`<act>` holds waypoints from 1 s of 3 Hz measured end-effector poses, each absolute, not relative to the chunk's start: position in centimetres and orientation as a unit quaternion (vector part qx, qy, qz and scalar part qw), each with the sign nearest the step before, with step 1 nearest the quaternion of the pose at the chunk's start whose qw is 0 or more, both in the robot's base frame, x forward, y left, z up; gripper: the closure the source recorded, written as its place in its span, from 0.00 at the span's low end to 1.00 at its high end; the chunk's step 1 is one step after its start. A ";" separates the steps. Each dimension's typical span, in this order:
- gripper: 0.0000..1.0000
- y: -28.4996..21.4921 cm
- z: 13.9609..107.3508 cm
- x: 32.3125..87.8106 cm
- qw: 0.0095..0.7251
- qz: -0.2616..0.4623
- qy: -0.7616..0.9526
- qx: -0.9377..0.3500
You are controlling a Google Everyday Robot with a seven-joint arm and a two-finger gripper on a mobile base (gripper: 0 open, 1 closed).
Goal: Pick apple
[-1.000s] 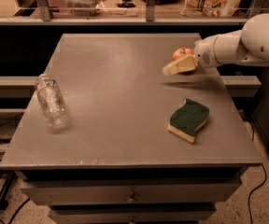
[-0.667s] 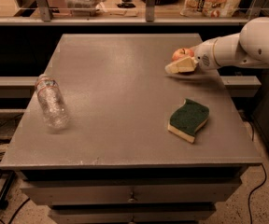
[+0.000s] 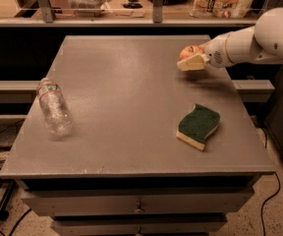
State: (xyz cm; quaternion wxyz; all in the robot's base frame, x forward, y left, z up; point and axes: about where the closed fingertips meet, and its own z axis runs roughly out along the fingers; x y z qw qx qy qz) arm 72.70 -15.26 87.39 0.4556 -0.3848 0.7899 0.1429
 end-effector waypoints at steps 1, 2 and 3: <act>0.96 -14.1 92.6 72.4 0.474 0.134 0.762 -0.420; 1.00 -13.5 99.9 71.9 0.512 0.118 0.718 -0.455; 1.00 -13.7 101.5 72.0 0.523 0.113 0.711 -0.456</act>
Offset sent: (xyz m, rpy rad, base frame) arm -0.0165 0.0190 0.2229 -0.0620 -0.3582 0.1968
